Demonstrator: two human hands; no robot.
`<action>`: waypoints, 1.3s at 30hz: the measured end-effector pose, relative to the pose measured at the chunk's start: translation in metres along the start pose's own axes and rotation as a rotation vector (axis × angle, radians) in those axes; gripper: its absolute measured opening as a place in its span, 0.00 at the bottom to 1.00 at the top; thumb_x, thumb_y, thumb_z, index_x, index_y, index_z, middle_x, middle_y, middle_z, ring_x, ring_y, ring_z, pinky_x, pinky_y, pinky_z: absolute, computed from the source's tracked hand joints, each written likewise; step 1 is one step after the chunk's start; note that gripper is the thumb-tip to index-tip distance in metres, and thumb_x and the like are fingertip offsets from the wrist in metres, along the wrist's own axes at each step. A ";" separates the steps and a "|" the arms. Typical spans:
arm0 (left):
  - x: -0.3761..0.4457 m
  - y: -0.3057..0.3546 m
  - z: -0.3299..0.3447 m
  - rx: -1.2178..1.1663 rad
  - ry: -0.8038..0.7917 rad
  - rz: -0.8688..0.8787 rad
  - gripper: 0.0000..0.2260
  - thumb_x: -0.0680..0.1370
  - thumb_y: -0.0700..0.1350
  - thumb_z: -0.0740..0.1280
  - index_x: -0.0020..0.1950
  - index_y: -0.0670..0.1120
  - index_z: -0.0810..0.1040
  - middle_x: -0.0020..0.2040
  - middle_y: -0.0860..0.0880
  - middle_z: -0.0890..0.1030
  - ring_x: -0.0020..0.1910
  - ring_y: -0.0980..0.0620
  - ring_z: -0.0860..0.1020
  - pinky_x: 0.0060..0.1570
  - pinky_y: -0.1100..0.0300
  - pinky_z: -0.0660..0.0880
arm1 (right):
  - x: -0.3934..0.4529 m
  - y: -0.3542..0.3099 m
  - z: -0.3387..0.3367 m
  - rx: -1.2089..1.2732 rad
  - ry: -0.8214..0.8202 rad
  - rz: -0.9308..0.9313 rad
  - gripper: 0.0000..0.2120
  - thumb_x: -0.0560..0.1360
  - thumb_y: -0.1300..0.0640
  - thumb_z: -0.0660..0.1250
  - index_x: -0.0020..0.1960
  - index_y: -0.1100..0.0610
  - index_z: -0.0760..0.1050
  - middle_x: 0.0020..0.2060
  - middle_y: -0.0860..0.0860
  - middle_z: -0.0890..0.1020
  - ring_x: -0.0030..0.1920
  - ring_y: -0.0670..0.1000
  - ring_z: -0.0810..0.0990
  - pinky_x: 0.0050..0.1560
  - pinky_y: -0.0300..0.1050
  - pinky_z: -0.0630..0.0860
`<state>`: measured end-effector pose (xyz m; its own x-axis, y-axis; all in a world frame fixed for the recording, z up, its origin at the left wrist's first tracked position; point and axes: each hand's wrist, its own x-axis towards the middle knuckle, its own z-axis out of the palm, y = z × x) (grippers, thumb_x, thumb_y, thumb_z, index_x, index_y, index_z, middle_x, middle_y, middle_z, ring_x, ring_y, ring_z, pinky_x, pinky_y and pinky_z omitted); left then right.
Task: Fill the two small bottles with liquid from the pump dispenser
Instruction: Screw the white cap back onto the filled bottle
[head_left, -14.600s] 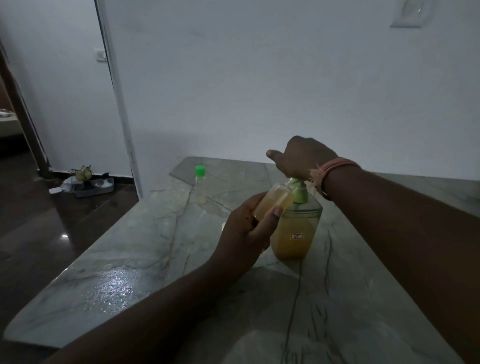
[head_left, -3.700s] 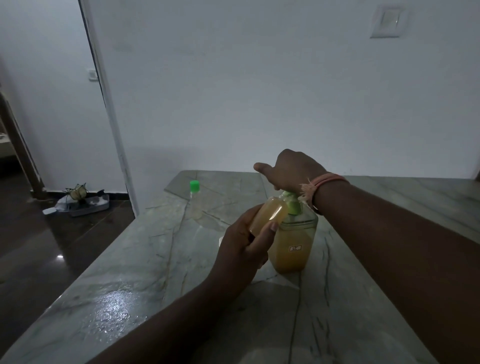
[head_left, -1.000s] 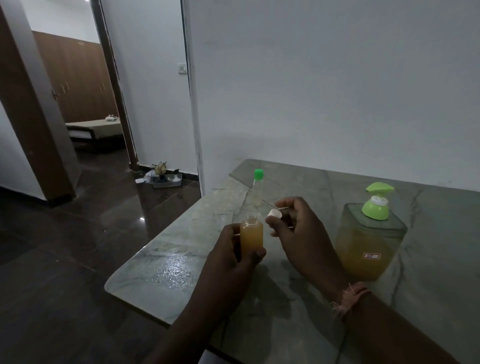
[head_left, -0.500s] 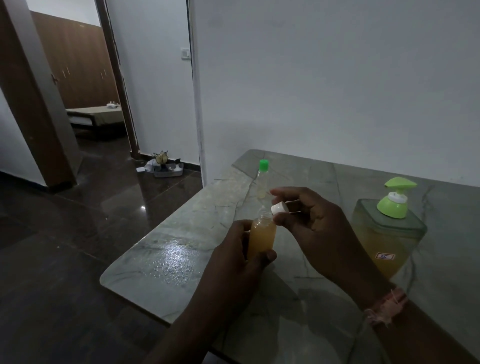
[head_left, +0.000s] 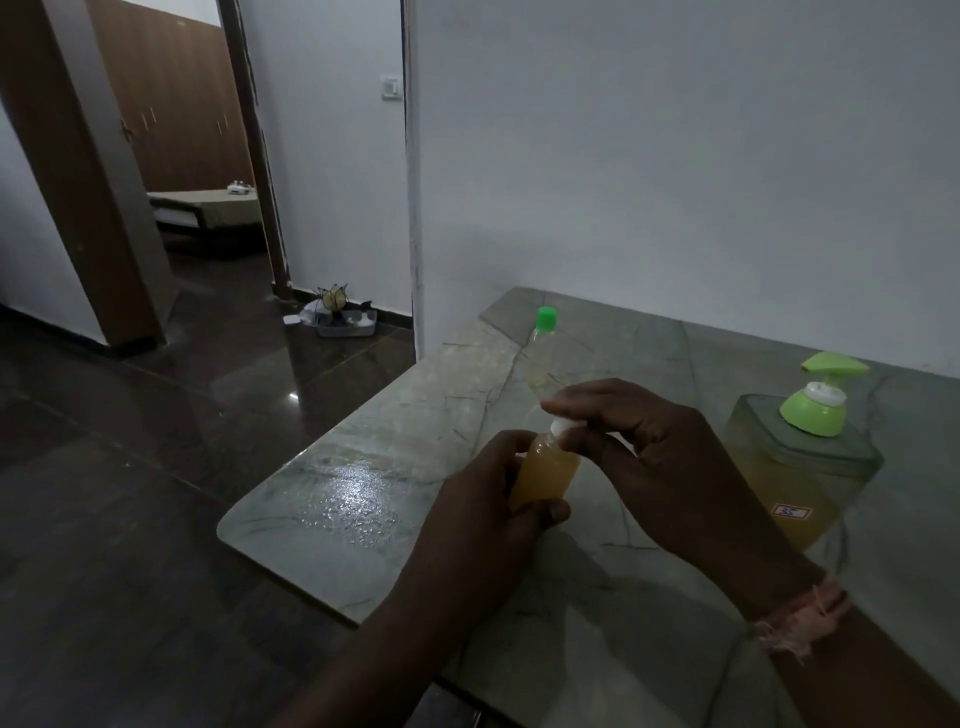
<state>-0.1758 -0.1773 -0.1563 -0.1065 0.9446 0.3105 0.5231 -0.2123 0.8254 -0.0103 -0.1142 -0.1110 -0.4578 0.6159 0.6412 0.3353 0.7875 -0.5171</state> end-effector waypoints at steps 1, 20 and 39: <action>0.000 0.000 0.000 -0.007 -0.004 -0.003 0.21 0.75 0.51 0.75 0.64 0.62 0.72 0.53 0.63 0.78 0.51 0.66 0.77 0.48 0.65 0.77 | 0.000 0.000 -0.001 0.002 -0.009 0.010 0.15 0.75 0.62 0.72 0.59 0.49 0.82 0.55 0.40 0.83 0.57 0.40 0.80 0.58 0.32 0.75; -0.001 -0.005 -0.001 -0.153 0.030 -0.005 0.21 0.74 0.50 0.76 0.63 0.60 0.75 0.57 0.56 0.82 0.54 0.57 0.82 0.54 0.50 0.81 | -0.006 0.001 0.003 0.235 0.115 0.221 0.22 0.66 0.33 0.72 0.41 0.54 0.81 0.33 0.54 0.80 0.34 0.54 0.79 0.36 0.49 0.80; -0.004 -0.003 -0.004 -0.153 -0.014 0.006 0.20 0.75 0.47 0.75 0.65 0.59 0.75 0.59 0.57 0.81 0.57 0.59 0.80 0.55 0.59 0.81 | -0.007 0.001 0.013 0.419 -0.082 0.330 0.28 0.65 0.36 0.74 0.61 0.46 0.75 0.56 0.46 0.81 0.58 0.46 0.80 0.58 0.52 0.80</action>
<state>-0.1807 -0.1813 -0.1578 -0.0914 0.9463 0.3101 0.3886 -0.2528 0.8860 -0.0176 -0.1178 -0.1238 -0.4522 0.8123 0.3684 0.1228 0.4657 -0.8764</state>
